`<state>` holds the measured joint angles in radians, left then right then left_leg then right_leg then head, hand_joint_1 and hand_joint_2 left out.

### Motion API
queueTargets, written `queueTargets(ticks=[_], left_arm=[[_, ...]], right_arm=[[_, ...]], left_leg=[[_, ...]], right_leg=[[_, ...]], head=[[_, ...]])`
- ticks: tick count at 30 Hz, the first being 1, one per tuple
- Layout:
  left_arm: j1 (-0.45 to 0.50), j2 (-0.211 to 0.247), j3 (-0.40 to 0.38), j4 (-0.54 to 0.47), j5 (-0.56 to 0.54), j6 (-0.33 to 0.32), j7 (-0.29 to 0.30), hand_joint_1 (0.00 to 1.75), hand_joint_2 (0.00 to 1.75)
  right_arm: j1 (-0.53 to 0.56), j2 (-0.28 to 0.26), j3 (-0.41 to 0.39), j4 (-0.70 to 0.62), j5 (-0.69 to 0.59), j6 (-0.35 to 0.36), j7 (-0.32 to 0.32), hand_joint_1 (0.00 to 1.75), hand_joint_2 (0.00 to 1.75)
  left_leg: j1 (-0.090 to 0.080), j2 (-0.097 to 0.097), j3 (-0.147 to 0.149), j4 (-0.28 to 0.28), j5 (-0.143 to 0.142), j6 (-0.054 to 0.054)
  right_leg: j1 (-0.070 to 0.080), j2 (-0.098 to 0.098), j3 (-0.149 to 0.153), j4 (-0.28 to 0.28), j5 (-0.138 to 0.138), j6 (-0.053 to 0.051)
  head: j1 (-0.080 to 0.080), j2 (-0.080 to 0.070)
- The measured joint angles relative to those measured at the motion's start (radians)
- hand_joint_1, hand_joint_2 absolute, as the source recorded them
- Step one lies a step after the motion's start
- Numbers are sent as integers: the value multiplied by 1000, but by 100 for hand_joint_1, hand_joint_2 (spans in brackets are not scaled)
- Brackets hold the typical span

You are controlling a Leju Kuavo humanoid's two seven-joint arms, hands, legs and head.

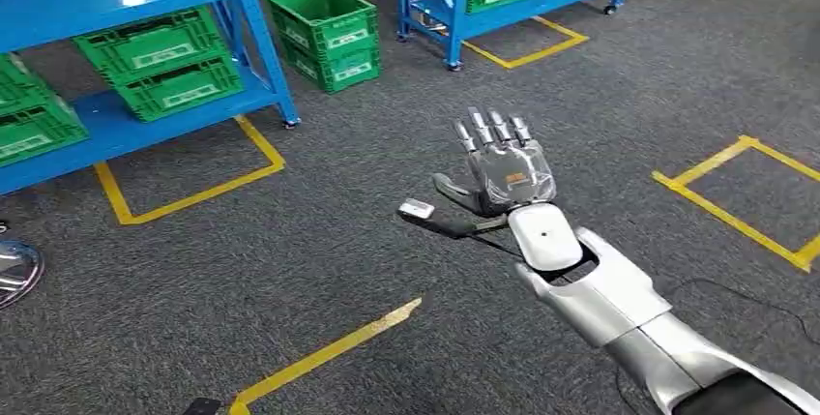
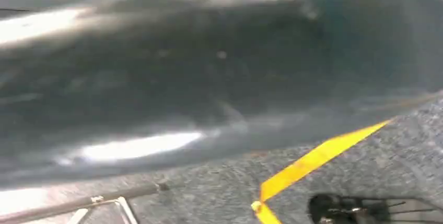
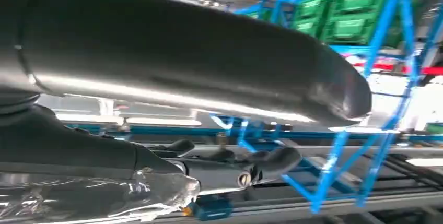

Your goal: Take the parts from the cabinet and place them on the table.

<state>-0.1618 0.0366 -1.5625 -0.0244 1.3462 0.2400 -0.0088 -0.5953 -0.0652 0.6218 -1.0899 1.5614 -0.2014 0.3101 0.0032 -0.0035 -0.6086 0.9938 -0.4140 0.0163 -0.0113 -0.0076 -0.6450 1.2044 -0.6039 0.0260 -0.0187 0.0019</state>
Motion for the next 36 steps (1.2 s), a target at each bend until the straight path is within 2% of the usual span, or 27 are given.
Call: queueTargets(ticks=[1,2,3,4,5,6,7,8,11,12,13,14,15,17,18,19,21,22,23,27,29,30,32,33,34,35,36], left_arm=[[0,0,0,0,-3,2,0,0,0],[1,0,0,0,-3,2,0,0,0],[3,-1,0,0,-4,2,0,0,0],[4,-2,0,0,-5,2,0,0,0],[5,-2,0,0,-6,3,0,0,0],[6,-3,0,0,-6,3,0,0,0],[6,-3,0,0,-8,3,0,0,0],[3,-2,0,0,-8,3,0,0,0],[8,-2,0,0,-14,3,0,0,0],[11,6,0,0,-14,5,2,0,0],[14,-4,0,-3,-15,5,2,0,0],[11,-1,0,-3,-15,6,2,0,0],[6,0,0,-3,-15,6,1,0,0],[4,-2,0,-3,-14,6,-1,0,0],[7,-3,0,-3,-14,6,-1,0,0],[12,-3,0,-3,-13,6,-1,0,0],[17,-1,0,-2,-12,6,-3,0,0],[18,0,0,-2,-11,6,-6,0,0],[16,2,0,-2,-9,6,-7,0,0],[24,2,0,-2,-5,7,-11,0,0],[26,-2,0,-2,-3,7,-16,0,0],[21,-2,0,-2,-2,7,-19,0,0],[19,-7,0,-2,6,10,-23,0,0],[22,-10,0,-2,7,11,-25,0,0],[27,-13,0,-2,10,11,-27,0,0],[32,-17,0,-2,15,12,-31,0,0],[36,-21,0,-2,18,13,-35,0,0]], right_arm=[[13,-1,0,0,0,-2,-1,0,0],[26,-2,0,0,0,-2,-1,0,0],[36,-2,0,0,0,-4,-3,0,0],[42,-2,-1,0,0,-5,-3,0,0],[46,-3,-4,0,0,-8,-3,0,0],[47,-5,-10,0,0,-14,-3,0,0],[50,-8,-15,1,0,-19,-3,0,0],[53,-12,-18,2,0,-21,-2,0,0],[62,-13,-22,3,0,-23,-7,0,0],[61,-11,-26,2,0,-23,-7,0,0],[60,-11,-26,2,0,-24,-8,0,0],[63,-11,-30,2,0,-26,-8,0,0],[71,-11,-36,2,0,-26,-8,0,0],[94,-14,-51,2,-1,-28,-5,0,0],[106,-15,-55,2,-2,-31,-5,0,0],[119,-16,-62,2,-3,-38,-2,0,0],[142,-19,-82,2,-6,-48,1,0,0],[151,-21,-95,2,-6,-57,1,0,0],[162,-25,-104,2,-7,-64,1,0,0],[184,-33,-122,0,-8,-70,1,0,0],[193,-42,-136,-5,-14,-72,5,0,0],[205,-45,-145,-7,-18,-72,6,0,0],[250,-65,-166,-15,-26,-71,10,0,0],[274,-75,-179,-22,-32,-71,15,0,0],[296,-84,-192,-32,-39,-71,19,0,0],[318,-92,-207,-42,-44,-72,23,0,0],[340,-102,-226,-53,-51,-75,25,0,0]], left_leg=[[0,-15,0,0,-1,1],[0,-31,1,0,-1,1],[0,-47,1,1,-1,1],[0,-63,1,1,-1,1],[1,-79,3,2,-2,0],[1,-94,4,3,-4,-4],[3,-105,3,5,-5,-10],[-1,-116,-5,12,-5,-16],[12,-150,-12,5,3,-37],[10,-164,-14,6,0,-42],[3,-108,-19,22,-13,-46],[2,-54,-43,74,-45,-51],[4,-25,-81,150,-84,-56],[8,-3,-156,299,-139,-61],[9,-2,-166,316,-134,-61],[8,-1,-151,289,-106,-59],[4,15,-65,132,-22,-47],[-4,57,-17,50,9,-34],[-22,114,4,16,-10,-22],[-19,60,2,1,-8,-3],[-8,40,9,-5,-2,7],[-6,23,8,-5,-2,11],[-6,-15,8,-5,-4,13],[-6,-33,9,-5,-4,13],[-6,-49,11,-4,-5,13],[-5,-65,14,-4,-6,11],[-3,-81,18,-3,-8,8]], right_leg=[[0,5,-48,86,-29,2],[0,6,-77,127,-31,3],[0,6,-84,120,-9,3],[0,7,-68,69,34,1],[-1,15,-33,-17,89,-3],[-4,44,9,-114,139,-5],[-11,100,31,-161,139,-9],[-17,110,47,-184,134,-8],[-4,80,48,-177,133,-17],[-17,60,53,-184,137,-26],[-14,50,58,-187,137,-30],[-12,38,60,-188,135,-37],[-9,23,60,-188,133,-40],[-5,-11,61,-188,129,-44],[-5,-25,63,-188,127,-44],[-3,-39,65,-188,125,-43],[0,-65,76,-188,118,-40],[1,-76,82,-188,114,-38],[9,-88,85,-186,108,-31],[12,-135,100,-193,97,-12],[3,-29,76,-144,64,-1],[1,-3,41,-70,28,1],[0,5,-44,90,-34,8],[0,5,-67,122,-33,10],[0,6,-66,104,-6,10],[-1,7,-46,47,38,11],[-3,16,-6,-44,93,10]], head=[[0,0],[-1,0],[-1,0],[0,0],[0,0],[0,0],[0,0],[-1,0],[1,0],[1,0],[-5,0],[-22,0],[-21,0],[-21,0],[-21,0],[-22,0],[-22,0],[-21,0],[-21,0],[-22,0],[-16,0],[-14,0],[-13,0],[-14,0],[-14,0],[-14,0],[-14,0]])
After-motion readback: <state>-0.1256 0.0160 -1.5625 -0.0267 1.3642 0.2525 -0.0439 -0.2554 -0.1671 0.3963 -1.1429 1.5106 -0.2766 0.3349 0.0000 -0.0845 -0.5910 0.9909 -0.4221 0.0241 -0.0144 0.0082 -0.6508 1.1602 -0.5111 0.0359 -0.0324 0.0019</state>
